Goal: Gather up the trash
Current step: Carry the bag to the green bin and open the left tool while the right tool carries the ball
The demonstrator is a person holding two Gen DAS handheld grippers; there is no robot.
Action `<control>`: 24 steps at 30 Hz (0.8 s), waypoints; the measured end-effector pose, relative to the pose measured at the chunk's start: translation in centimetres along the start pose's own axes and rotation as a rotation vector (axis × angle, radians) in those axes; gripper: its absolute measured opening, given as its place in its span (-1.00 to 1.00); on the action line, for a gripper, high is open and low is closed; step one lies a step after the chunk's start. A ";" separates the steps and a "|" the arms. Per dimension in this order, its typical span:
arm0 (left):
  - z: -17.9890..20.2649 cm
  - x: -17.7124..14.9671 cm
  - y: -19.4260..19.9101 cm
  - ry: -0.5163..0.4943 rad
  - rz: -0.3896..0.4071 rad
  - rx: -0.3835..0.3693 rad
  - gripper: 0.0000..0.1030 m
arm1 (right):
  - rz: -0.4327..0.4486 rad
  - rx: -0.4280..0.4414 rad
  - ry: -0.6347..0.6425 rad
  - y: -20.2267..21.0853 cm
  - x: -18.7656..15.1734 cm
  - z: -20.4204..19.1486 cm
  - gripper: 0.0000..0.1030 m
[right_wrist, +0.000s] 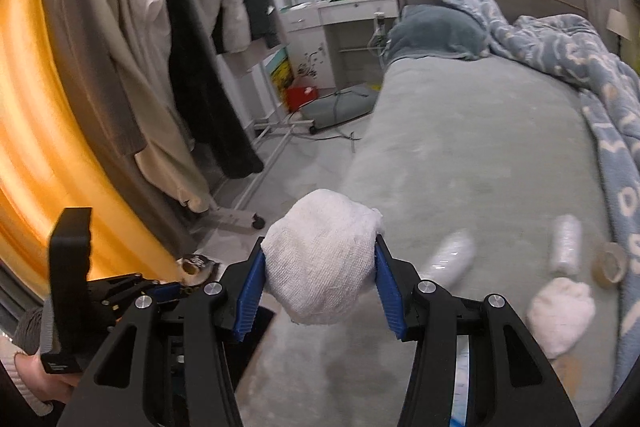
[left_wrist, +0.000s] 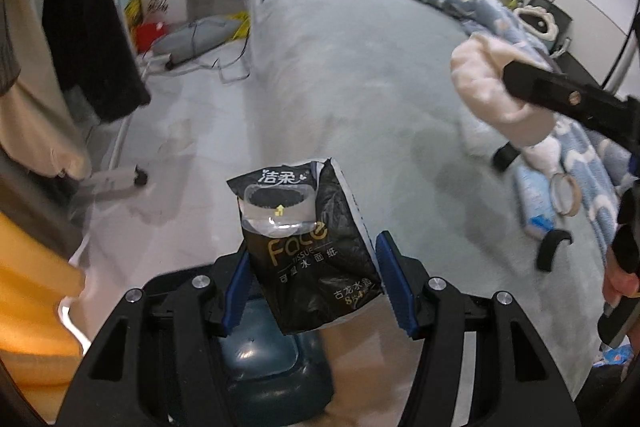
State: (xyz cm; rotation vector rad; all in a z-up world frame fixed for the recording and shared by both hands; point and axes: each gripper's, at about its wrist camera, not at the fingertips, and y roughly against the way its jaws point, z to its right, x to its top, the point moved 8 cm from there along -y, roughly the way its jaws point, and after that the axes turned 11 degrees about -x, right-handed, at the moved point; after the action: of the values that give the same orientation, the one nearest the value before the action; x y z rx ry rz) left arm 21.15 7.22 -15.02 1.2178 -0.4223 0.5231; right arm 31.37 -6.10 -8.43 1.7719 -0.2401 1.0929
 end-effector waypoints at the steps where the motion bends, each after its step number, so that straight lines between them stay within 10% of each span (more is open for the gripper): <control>1: -0.6 -0.2 0.0 0.008 -0.010 0.006 0.20 | -0.004 0.005 0.006 -0.2 0.0 -0.5 0.01; 24: -12.0 -8.8 -0.4 0.288 -0.262 0.017 0.20 | -0.160 0.149 0.126 -7.0 -3.4 -13.6 0.01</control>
State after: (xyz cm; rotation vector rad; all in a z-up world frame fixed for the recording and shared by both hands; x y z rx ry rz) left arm 14.63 17.30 -23.84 1.1709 -0.0126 0.4674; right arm 26.01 7.40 -14.24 1.8106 0.0612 1.1248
